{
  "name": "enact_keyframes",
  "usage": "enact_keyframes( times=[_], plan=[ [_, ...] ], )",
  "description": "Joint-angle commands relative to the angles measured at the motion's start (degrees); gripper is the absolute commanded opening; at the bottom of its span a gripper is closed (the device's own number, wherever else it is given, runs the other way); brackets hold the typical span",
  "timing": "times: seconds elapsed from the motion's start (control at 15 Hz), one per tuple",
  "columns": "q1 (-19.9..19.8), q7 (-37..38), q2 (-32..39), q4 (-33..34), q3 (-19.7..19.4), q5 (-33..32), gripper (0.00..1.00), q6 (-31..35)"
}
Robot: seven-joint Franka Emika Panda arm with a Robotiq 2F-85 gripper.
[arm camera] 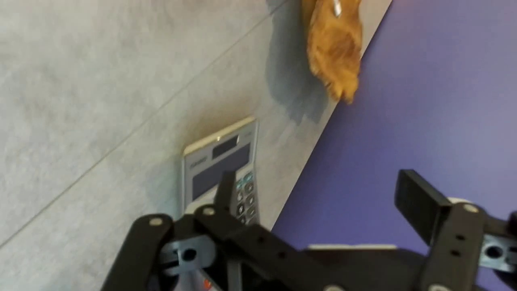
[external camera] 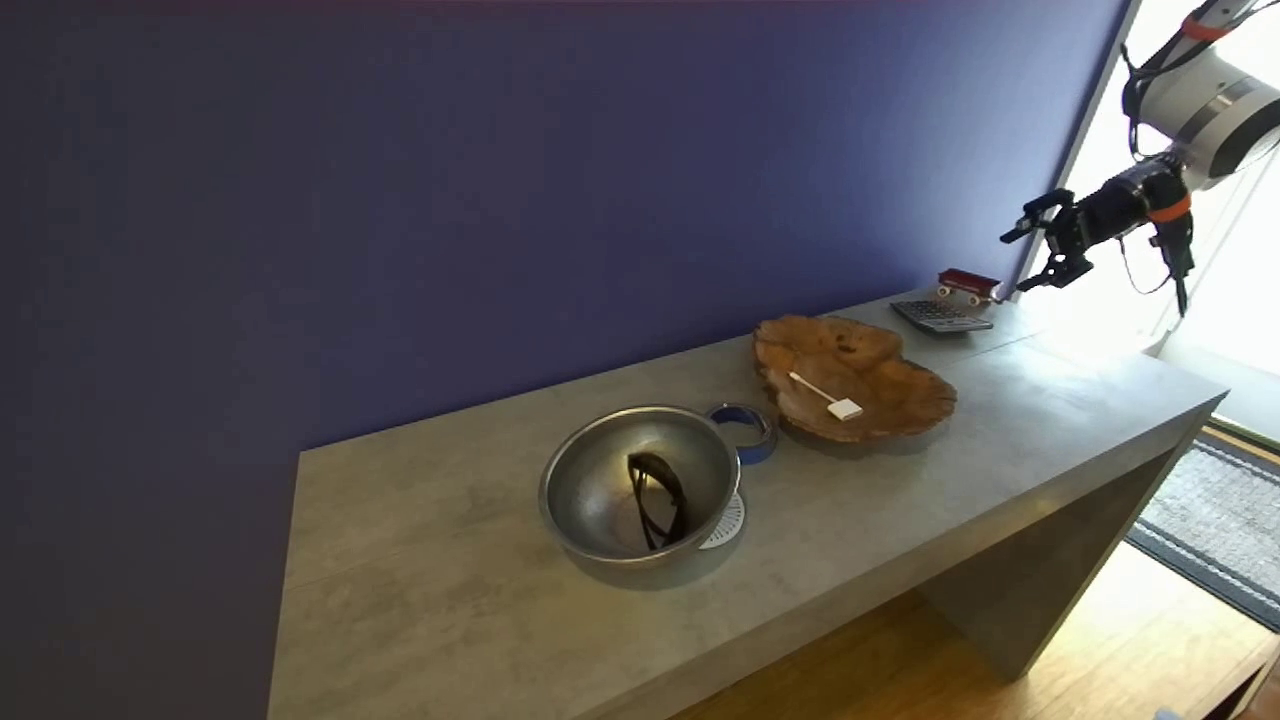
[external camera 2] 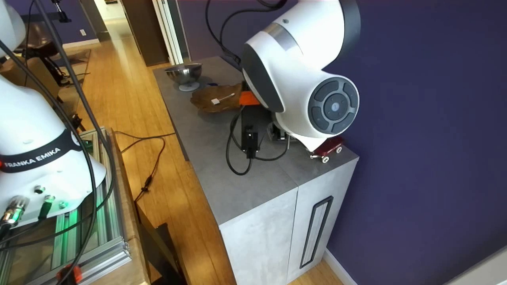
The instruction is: Remove the calculator from the silver bowl and put it on the table to the right
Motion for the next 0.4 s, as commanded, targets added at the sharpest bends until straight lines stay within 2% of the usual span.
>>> enact_keyframes(
  times=[0.0,0.27,0.33],
  plan=[
    [-1.2,3.6,-7.0,-4.7,-1.5,-11.1,1.00,-11.4],
    [-2.1,0.9,-12.2,-5.9,-2.8,-25.3,1.00,-23.8],
    [-2.3,2.0,-8.0,-3.4,-1.9,-20.2,1.00,-20.5]
  ],
)
